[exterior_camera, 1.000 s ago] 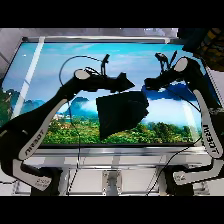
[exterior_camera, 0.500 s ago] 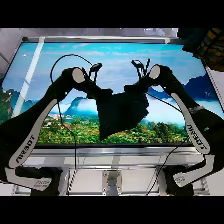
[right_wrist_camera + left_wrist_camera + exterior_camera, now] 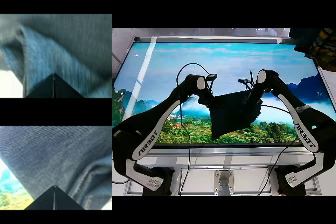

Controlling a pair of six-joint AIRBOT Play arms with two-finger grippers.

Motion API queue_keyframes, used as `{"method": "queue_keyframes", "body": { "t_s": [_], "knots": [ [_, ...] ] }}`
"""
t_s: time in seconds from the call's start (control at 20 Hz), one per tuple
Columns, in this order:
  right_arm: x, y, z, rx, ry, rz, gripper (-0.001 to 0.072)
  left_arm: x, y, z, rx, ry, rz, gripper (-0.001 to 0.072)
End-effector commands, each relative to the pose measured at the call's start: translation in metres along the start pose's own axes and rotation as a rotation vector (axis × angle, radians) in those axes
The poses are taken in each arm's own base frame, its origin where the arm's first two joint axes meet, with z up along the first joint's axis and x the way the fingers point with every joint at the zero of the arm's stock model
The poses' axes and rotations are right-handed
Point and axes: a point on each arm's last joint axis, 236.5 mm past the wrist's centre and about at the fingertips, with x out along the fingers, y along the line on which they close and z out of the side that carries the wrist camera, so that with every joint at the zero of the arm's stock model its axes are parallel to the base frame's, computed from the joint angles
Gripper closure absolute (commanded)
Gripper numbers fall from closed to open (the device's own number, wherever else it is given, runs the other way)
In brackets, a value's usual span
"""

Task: Fold the clothes and pants, and hang the long-sleeved shirts on hangers.

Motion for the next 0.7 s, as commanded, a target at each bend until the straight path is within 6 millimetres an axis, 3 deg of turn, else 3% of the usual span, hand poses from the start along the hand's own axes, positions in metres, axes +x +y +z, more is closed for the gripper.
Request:
{"method": "queue_keyframes", "body": {
  "t_s": [0.0, 0.15, 0.25, 0.35, 0.45, 0.55, 0.65],
  "knots": [
    [-0.028, -0.022, -0.047, -0.029, 0.119, -0.138, 0.0699, 0.011, 0.010, -0.002, 0.002, 0.022, 0.034, 0.0694],
    [-0.026, -0.046, -0.070, 0.017, 0.132, -0.242, 0.0699, 0.012, 0.019, -0.001, 0.018, 0.018, 0.072, 0.0694],
    [0.003, -0.052, -0.087, 0.047, 0.157, -0.239, 0.0699, 0.012, 0.019, -0.001, 0.020, 0.017, 0.070, 0.0693],
    [0.034, -0.060, -0.116, 0.065, 0.242, -0.230, 0.0699, 0.013, 0.015, -0.002, 0.044, 0.021, 0.068, 0.0693],
    [0.051, -0.069, -0.138, 0.081, 0.305, -0.241, 0.0699, 0.015, 0.007, -0.005, 0.089, 0.027, 0.063, 0.0693],
    [0.051, -0.073, -0.143, 0.093, 0.313, -0.242, 0.0698, 0.017, -0.001, -0.012, 0.127, 0.045, 0.061, 0.0693],
    [0.038, -0.085, -0.138, 0.099, 0.261, -0.280, 0.0699, 0.018, -0.017, -0.033, 0.201, 0.121, 0.024, 0.0693]
  ]
}}
